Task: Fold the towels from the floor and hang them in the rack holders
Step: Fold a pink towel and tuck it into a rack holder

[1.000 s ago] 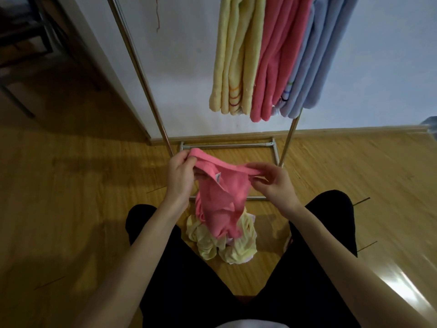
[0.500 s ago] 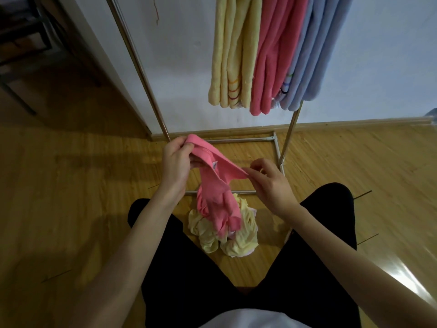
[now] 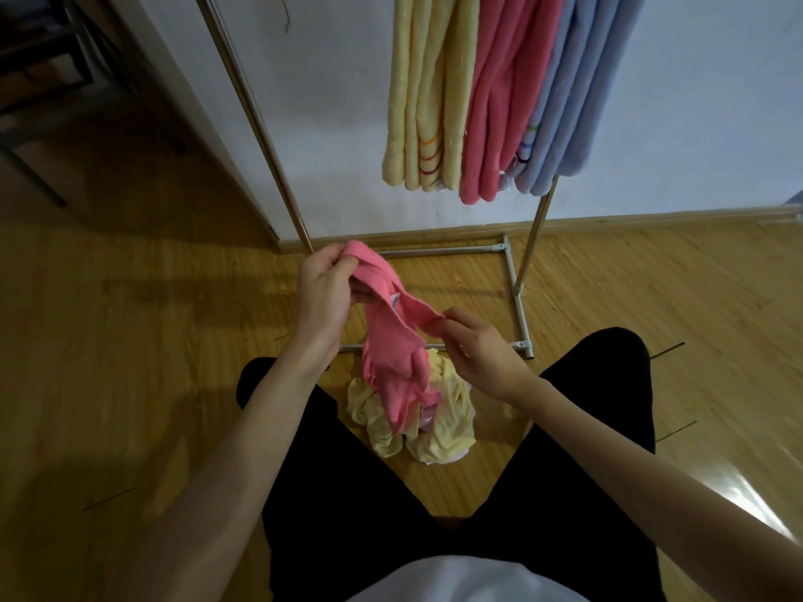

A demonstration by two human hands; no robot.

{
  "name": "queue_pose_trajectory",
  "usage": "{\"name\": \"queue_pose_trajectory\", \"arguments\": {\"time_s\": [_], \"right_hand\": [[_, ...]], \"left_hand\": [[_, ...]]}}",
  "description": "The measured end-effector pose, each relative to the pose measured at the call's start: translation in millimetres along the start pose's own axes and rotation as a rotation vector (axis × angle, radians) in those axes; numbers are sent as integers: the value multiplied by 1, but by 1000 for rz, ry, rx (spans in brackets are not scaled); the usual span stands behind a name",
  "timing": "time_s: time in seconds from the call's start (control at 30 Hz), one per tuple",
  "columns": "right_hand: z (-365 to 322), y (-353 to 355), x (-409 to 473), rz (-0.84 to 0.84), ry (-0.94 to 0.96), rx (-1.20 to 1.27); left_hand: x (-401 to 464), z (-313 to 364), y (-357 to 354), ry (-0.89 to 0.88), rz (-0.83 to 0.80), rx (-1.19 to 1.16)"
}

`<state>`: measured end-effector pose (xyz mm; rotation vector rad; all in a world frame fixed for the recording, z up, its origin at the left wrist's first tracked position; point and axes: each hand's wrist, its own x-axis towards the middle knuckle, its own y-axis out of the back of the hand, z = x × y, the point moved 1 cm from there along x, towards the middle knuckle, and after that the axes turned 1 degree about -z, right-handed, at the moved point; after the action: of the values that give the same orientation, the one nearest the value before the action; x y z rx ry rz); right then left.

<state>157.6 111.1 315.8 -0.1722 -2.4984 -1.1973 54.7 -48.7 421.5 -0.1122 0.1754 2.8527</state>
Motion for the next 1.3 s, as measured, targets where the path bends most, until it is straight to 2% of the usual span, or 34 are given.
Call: {"name": "queue_pose_trajectory", "arguments": {"time_s": [0.17,0.3,0.6,0.77,0.87,0.97,1.07,1.3], "right_hand": [[-13,2,7,-20,-65,223],[-18,0,9,-48,-22,234],[-21,-2,6,74,-23,175],[-17,16,7,110,-53,138],[-15,33,15,67,-16,84],[-15,48,23,-45,40,1],[-15,61,30,-123,70,-74],[-6,107,44,56,-26,-71]], "left_hand": [[1,0,0,7,12,2],[1,-2,-2,16,25,-5],[3,-9,0,12,53,-12],[16,-28,23,-29,55,182],[20,-50,38,-26,20,492],[22,-67,47,-18,-11,812],[26,-65,47,43,-91,846],[31,-3,32,-243,-241,815]]}}
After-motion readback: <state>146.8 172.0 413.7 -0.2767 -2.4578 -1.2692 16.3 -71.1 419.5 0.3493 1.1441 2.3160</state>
